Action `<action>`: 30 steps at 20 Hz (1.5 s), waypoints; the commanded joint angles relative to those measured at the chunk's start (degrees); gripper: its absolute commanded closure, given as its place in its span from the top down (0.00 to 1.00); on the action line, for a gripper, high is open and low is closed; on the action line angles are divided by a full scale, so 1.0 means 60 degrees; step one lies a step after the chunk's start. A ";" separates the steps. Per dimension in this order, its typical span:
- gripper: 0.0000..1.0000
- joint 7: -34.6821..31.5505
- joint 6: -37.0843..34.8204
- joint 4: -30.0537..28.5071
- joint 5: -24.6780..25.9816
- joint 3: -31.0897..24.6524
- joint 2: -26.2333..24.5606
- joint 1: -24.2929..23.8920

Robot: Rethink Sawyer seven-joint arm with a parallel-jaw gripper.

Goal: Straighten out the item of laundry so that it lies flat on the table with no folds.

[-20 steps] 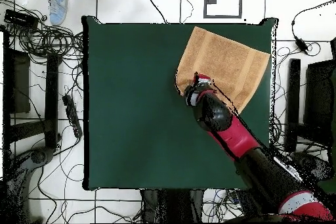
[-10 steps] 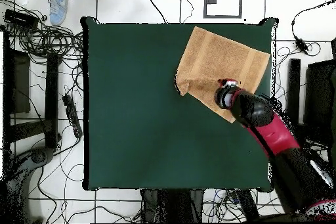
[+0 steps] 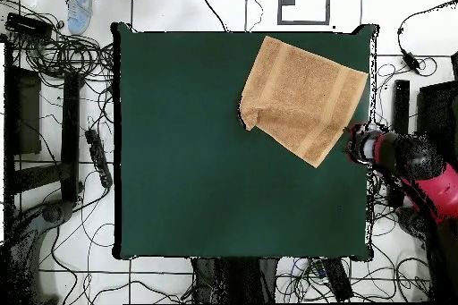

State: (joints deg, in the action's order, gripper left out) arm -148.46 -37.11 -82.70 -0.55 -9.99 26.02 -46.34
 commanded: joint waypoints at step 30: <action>1.00 -0.0427 0.1905 -0.2444 -0.1732 -0.2502 -0.1073 0.0083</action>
State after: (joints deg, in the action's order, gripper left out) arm -148.46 -31.08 -91.50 -7.61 -16.08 25.11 -47.41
